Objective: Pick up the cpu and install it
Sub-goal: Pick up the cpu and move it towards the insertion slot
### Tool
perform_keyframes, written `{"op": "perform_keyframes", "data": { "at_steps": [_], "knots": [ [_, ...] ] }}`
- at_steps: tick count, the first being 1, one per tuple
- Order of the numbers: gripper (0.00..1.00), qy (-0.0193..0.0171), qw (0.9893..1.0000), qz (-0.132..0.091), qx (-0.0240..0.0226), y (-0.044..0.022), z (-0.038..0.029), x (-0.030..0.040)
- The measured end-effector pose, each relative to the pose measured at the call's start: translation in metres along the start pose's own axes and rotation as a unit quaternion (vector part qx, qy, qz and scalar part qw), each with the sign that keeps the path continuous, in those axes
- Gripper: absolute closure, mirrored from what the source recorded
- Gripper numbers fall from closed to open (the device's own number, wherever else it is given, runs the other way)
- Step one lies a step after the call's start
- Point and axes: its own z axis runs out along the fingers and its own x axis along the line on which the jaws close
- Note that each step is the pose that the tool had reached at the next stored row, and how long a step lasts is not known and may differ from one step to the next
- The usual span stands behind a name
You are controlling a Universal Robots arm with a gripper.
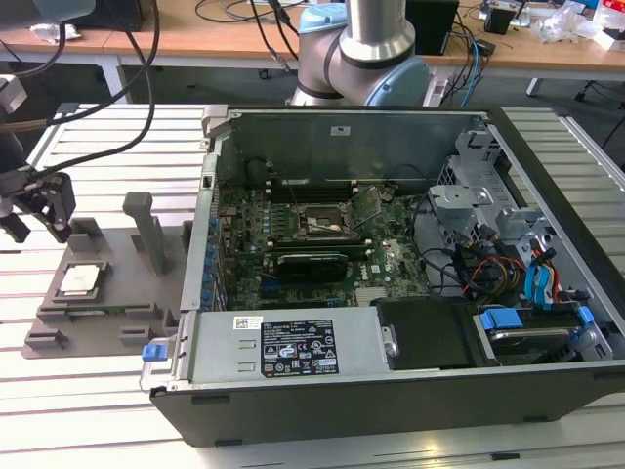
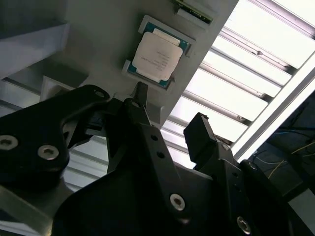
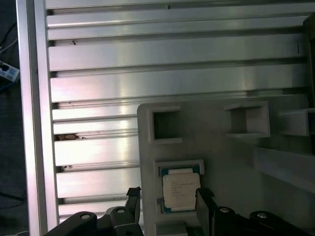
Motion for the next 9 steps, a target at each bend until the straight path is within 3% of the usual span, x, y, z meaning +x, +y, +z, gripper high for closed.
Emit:
{"op": "perform_keyframes", "data": {
  "at_steps": [5, 9],
  "knots": [
    [0.43, 0.0, 1.0, 0.0, 0.0, 0.0004, 0.003, -0.0066],
    [0.43, 0.0001, 1.0, -0.001, 0.0005, 0.0004, 0.0042, -0.0074]
  ]
}}
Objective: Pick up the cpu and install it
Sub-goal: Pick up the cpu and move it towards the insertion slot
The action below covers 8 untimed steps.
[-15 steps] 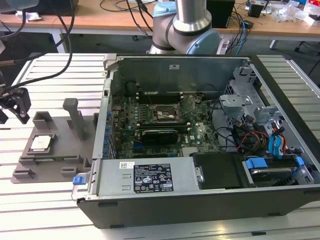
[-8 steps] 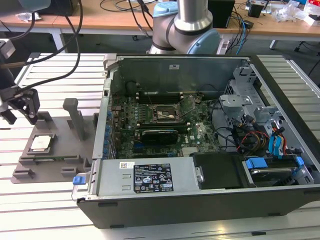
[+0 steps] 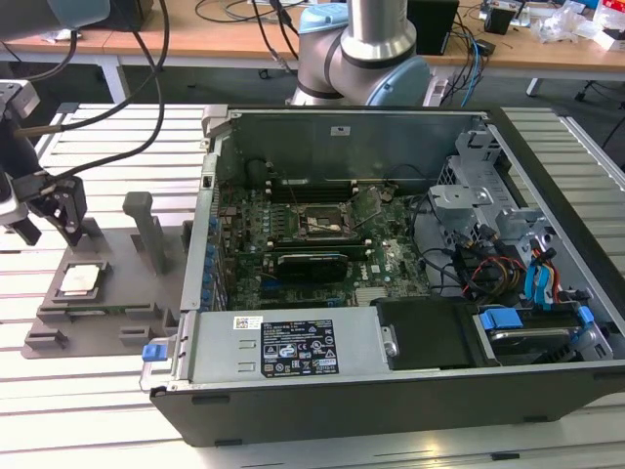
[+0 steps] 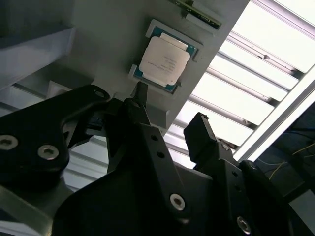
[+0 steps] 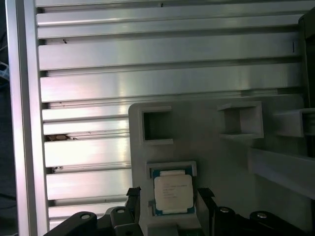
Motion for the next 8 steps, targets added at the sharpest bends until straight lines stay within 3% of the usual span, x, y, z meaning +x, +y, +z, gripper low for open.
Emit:
{"op": "perform_keyframes", "data": {
  "at_steps": [8],
  "knots": [
    [0.43, 0.0, 1.0, -0.004, 0.0, -0.0001, 0.0049, 0.0]
  ]
}}
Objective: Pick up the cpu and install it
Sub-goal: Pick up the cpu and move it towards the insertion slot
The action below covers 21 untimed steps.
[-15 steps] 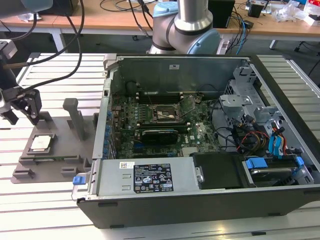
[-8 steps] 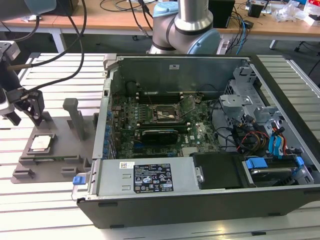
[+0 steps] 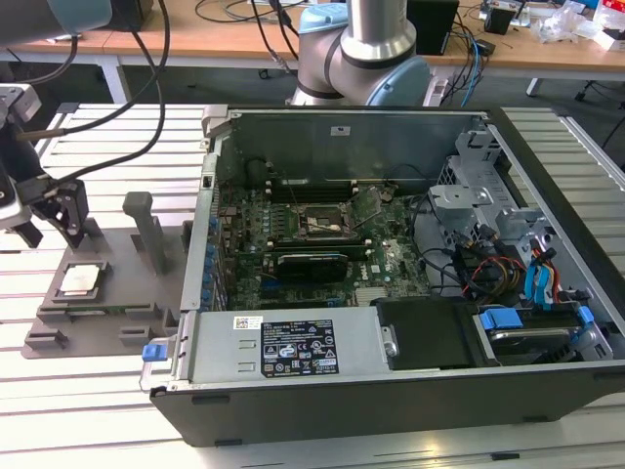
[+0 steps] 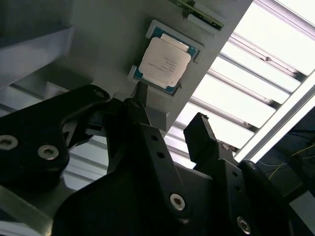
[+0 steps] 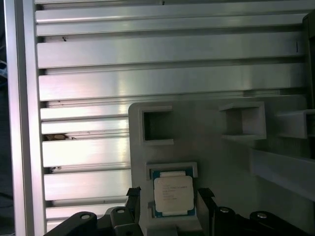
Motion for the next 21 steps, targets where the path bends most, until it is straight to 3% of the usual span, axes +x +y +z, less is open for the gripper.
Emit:
{"op": "perform_keyframes", "data": {
  "at_steps": [21],
  "knots": [
    [0.43, 0.0, 1.0, 0.0, 0.0, -0.0002, 0.0094, 0.0002]
  ]
}}
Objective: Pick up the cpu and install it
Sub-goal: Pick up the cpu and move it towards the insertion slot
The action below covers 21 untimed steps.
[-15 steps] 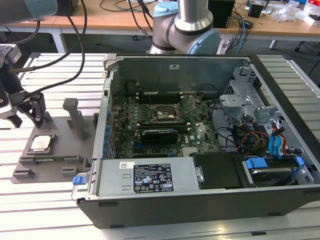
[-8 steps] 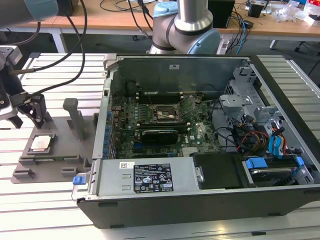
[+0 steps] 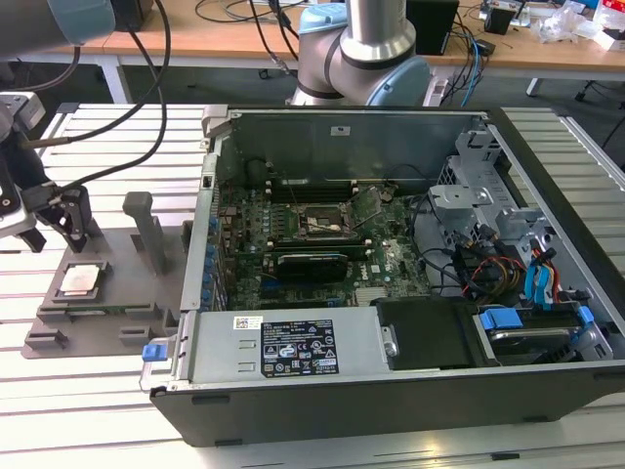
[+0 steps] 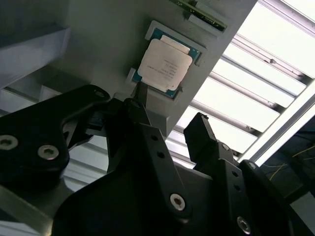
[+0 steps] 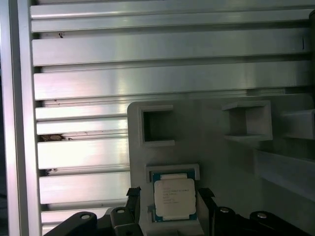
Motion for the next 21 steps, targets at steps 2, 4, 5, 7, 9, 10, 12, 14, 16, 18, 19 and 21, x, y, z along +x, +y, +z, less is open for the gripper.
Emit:
{"op": "perform_keyframes", "data": {
  "at_steps": [2, 4, 5, 7, 9, 10, 12, 14, 16, 18, 19, 21],
  "knots": [
    [0.43, 0.0, 1.0, 0.0, 0.0, 0.0, 0.0006, 0.0],
    [0.43, 0.0, 1.0, 0.0, 0.0, 0.0, 0.001, 0.0001],
    [0.43, 0.0, 1.0, 0.0, 0.0, 0.0, 0.0011, 0.0],
    [0.43, 0.0, 1.0, 0.0, 0.0, 0.0, 0.0014, 0.0],
    [0.43, -0.0001, 1.0, 0.0, -0.0001, 0.0, 0.0028, 0.0],
    [0.43, 0.0, 1.0, 0.0, 0.0, -0.0001, 0.0038, 0.0001],
    [0.43, 0.0, 1.0, 0.0, 0.0, -0.0002, 0.0085, 0.0001],
    [0.43, 0.0, 1.0, 0.0, 0.0001, -0.0011, 0.0124, -0.0009],
    [0.43, 0.0, 1.0, -0.001, 0.0002, -0.008, 0.0158, -0.0024],
    [0.43, 0.0, 1.0, -0.002, 0.0004, -0.0102, 0.0179, -0.0051],
    [0.43, 0.0004, 1.0, -0.004, 0.0009, -0.0113, 0.0202, -0.0097],
    [0.43, 0.0008, 0.9999, -0.013, 0.0016, -0.0118, 0.0242, -0.0158]
  ]
}}
